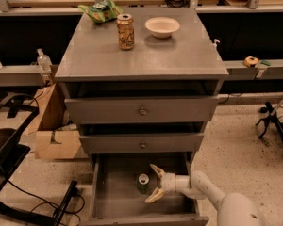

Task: Pick green can from bottom drawer and place on counter

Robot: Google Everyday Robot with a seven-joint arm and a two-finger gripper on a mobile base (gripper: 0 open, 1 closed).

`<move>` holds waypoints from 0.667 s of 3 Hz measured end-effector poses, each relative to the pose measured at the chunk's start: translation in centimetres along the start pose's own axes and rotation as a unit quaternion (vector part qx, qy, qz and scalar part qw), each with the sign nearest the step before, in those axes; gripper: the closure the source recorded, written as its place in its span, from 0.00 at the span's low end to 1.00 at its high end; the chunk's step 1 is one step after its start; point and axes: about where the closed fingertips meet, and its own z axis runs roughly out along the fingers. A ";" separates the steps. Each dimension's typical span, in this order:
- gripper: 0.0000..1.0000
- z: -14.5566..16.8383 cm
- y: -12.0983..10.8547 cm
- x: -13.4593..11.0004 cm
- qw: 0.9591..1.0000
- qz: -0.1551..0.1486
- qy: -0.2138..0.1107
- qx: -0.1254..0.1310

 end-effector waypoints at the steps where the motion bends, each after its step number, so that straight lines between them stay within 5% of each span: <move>1: 0.18 1.1 -1.2 1.4 1.000 0.005 -0.001 -0.005; 2: 0.29 1.8 -1.8 2.2 1.000 0.008 -0.001 -0.009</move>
Offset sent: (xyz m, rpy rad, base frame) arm 0.0236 0.0250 -0.0602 -0.0253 0.0750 0.0644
